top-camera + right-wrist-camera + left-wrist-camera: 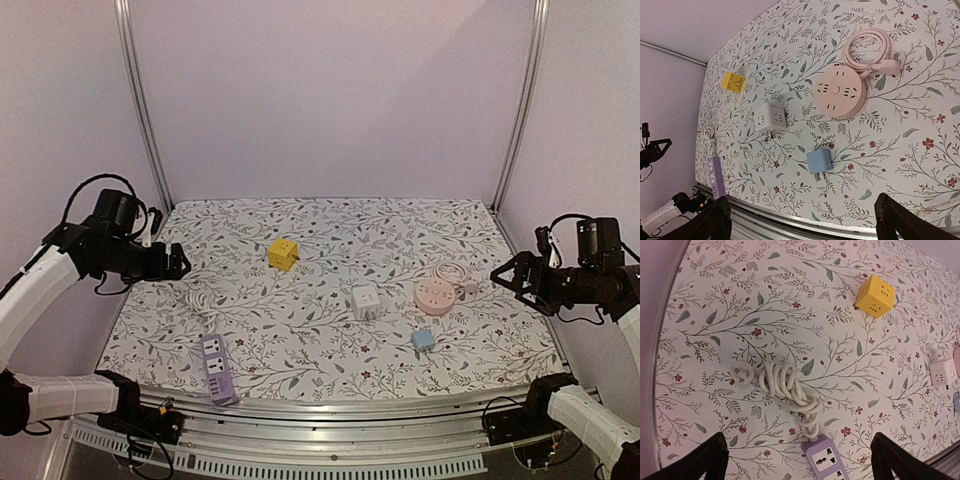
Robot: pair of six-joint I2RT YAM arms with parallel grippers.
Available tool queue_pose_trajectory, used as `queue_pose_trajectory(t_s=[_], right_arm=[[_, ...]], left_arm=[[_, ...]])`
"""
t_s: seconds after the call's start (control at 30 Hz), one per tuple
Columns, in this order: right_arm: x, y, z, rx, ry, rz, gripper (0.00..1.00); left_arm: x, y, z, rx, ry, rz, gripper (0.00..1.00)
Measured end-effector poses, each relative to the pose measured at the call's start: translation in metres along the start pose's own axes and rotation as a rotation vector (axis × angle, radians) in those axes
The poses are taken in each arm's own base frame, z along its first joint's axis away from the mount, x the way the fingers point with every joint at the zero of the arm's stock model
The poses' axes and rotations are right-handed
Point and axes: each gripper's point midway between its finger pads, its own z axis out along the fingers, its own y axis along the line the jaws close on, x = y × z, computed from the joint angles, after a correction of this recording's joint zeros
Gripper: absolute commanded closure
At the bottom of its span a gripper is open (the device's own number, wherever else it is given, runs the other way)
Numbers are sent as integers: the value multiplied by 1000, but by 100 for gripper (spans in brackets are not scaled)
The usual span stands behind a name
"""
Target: Insert the plug
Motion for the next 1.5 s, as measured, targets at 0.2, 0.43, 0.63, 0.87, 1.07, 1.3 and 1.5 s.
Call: queue_pose_trajectory(t_s=[0.2,0.43,0.63,0.87,1.07,1.3,1.5], right_arm=[[13,-21,-2,104,37,23,1],[25,-40,10,194,144,74,1],[33,-40,17,212,214,53,1],[41,-27,29,273,312,-93,1],[51,-14,54,394,412,-273,1],[64,1,86,529,466,-491,1],[86,-3,112,577,521,-540,1]], left_arm=[[0,-2,1,8,-2,7,0],[1,-4,0,13,-13,14,0],[2,-6,0,18,-13,20,0],[2,-6,0,17,-14,22,1],[2,-7,1,18,-13,24,0],[4,-8,4,18,-1,28,0],[5,-8,5,17,6,30,1]])
